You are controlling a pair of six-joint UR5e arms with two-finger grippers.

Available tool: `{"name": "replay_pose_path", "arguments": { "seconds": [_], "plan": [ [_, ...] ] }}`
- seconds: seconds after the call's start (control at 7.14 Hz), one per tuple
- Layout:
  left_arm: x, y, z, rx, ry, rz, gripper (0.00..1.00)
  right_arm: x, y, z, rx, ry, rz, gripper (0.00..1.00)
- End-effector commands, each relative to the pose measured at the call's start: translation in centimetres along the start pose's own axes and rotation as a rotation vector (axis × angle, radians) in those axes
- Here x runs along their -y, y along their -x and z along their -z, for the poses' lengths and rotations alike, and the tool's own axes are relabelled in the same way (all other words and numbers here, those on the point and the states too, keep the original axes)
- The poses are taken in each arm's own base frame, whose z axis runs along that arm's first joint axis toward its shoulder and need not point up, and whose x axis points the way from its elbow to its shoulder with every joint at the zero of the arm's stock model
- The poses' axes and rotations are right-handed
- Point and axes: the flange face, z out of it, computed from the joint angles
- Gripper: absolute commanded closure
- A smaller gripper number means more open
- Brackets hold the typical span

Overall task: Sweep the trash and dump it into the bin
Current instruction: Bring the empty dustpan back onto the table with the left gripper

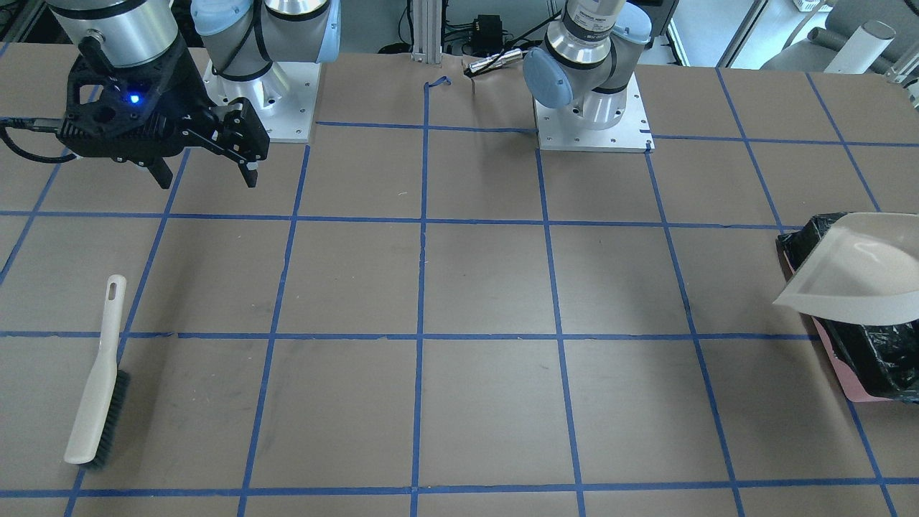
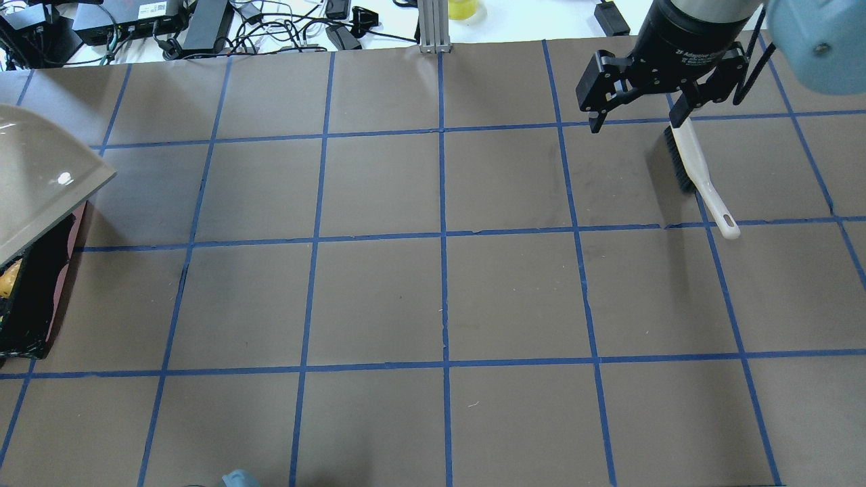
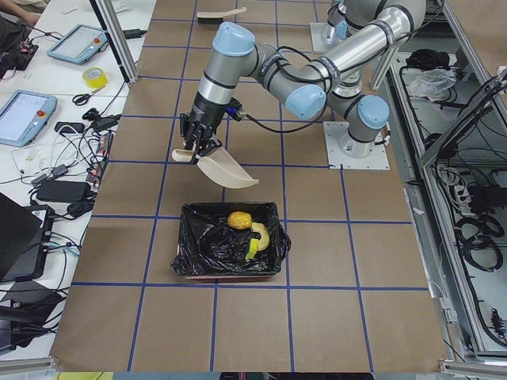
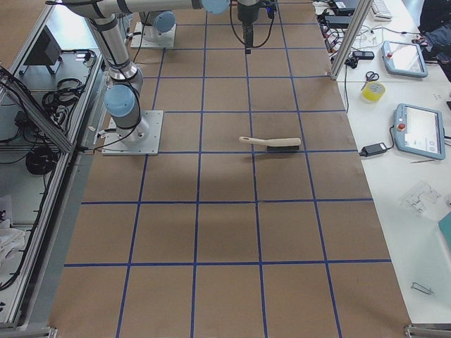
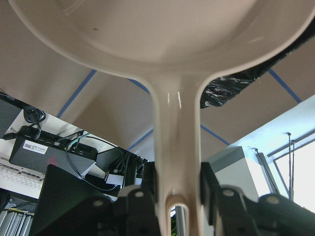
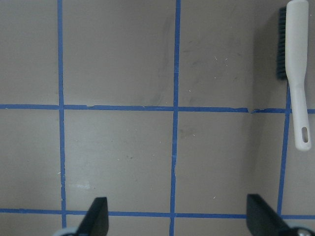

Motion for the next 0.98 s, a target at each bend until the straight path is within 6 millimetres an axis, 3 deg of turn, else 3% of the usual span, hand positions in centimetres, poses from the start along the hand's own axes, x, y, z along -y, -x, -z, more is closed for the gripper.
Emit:
{"name": "replay_pose_path", "arguments": {
  "seconds": [0.0, 0.56, 0.84],
  "plan": [
    [2.7, 3.3, -2.3, 0.083, -0.084, 0.169, 1.00, 0.1, -0.1, -0.1, 0.000, 0.001, -0.002, 0.00],
    [6.2, 7.5, -3.3, 0.012, -0.227, 0.664, 1.00, 0.0, -0.1, -0.1, 0.000, 0.003, -0.002, 0.00],
    [8.8, 10.1, -4.9, -0.106, -0.374, 0.802, 1.00, 0.0, -0.1, -0.1, 0.000, 0.003, -0.002, 0.00]
  ]
}}
